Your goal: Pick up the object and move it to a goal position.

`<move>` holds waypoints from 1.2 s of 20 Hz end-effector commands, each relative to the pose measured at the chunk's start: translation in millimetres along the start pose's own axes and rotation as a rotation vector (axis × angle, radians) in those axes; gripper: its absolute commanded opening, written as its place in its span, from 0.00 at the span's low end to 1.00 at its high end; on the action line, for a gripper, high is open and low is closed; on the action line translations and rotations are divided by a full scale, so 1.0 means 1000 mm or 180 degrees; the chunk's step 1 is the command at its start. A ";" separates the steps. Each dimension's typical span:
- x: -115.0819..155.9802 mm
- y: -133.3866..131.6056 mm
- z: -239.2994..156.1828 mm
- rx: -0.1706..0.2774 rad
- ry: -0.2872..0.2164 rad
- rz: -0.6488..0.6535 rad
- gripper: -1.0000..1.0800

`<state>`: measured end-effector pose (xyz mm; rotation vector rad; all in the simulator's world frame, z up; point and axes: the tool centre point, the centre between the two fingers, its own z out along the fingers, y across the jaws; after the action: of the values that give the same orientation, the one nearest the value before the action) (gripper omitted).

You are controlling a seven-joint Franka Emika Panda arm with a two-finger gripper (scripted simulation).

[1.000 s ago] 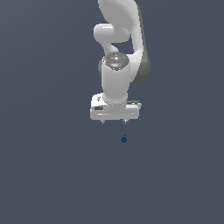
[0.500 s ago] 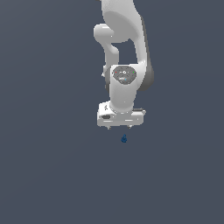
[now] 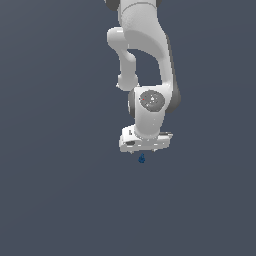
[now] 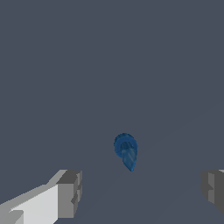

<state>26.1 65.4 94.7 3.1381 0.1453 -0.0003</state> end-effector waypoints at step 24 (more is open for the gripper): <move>0.001 -0.002 0.052 0.0000 0.0000 -0.0006 0.00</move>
<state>26.5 67.0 42.2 3.1381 0.1483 -0.0007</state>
